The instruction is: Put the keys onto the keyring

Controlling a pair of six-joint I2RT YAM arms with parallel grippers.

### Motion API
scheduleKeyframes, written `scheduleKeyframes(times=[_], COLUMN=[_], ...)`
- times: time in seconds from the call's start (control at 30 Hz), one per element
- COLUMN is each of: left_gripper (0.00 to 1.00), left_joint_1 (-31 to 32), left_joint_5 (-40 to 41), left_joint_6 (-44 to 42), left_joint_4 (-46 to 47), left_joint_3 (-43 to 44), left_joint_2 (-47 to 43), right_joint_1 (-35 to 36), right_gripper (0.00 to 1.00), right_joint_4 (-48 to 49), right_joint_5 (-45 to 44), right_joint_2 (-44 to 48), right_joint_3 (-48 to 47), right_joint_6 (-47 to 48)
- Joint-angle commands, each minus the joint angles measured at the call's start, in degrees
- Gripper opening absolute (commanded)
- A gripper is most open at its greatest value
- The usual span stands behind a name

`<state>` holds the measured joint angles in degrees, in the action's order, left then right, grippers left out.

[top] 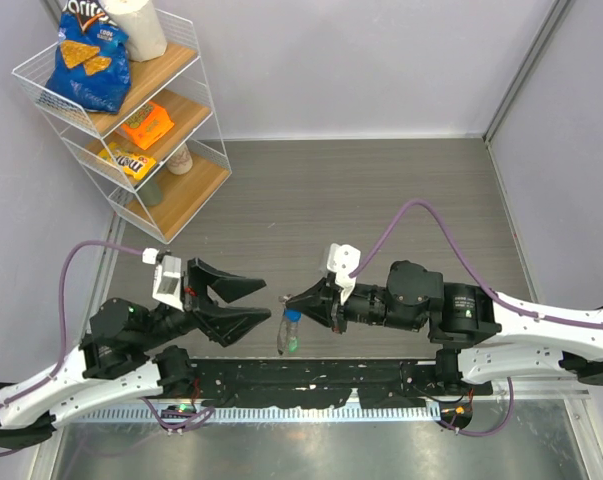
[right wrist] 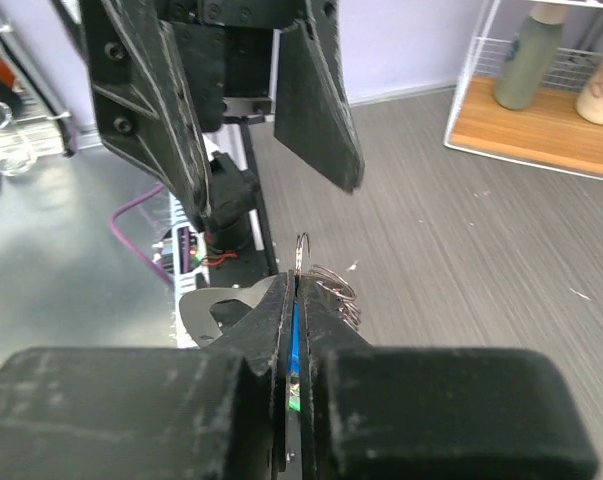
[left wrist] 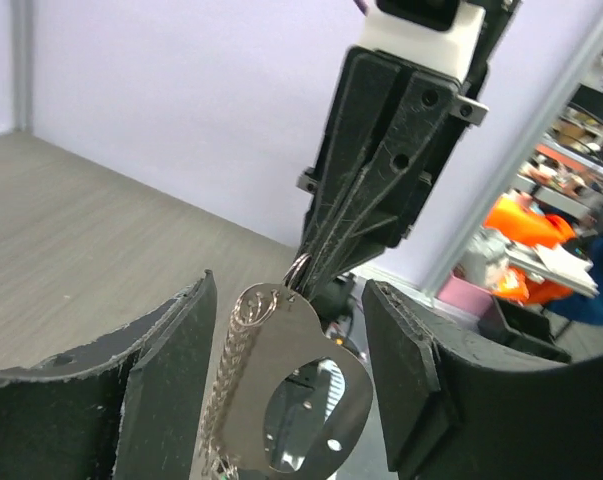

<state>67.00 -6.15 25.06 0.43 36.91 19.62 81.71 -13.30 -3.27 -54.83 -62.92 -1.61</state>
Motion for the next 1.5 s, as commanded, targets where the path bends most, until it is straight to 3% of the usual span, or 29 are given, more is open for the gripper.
scheduleKeyframes(times=[0.0, 0.27, 0.43, 0.8, 0.97, 1.47], left_gripper=[0.67, 0.71, 0.72, 0.72, 0.72, 0.72], left_joint_1=[-0.1, 0.0, 0.0, 0.0, 0.1, 0.1], left_joint_5=[10.7, 17.0, 18.1, 19.0, 19.4, 20.0], left_joint_6=[-0.3, -0.2, 0.1, 0.7, 0.6, 1.9], left_joint_4=[-0.2, -2.8, -4.1, -3.6, -3.9, -3.4], left_joint_3=[-1.4, -3.8, -4.2, -5.7, -6.1, -8.9], left_joint_2=[-2.9, -6.3, -6.4, -6.1, -7.0, -9.8], right_joint_1=[0.1, -0.8, -4.3, -22.5, -30.0, -35.8], right_gripper=[0.05, 0.05, 0.05, 0.06, 0.05, 0.05], right_joint_4=[2.8, 0.5, -0.1, -0.8, 4.6, 9.3], right_joint_5=[-9.3, -20.8, -23.1, -8.2, -3.8, -0.9], right_joint_2=[1.2, 0.5, -0.7, -9.2, -15.1, -34.4], right_joint_3=[0.3, 4.2, 7.6, 10.0, 12.4, 3.7], right_joint_6=[1.0, 0.5, -2.3, -11.0, -15.5, -16.4])
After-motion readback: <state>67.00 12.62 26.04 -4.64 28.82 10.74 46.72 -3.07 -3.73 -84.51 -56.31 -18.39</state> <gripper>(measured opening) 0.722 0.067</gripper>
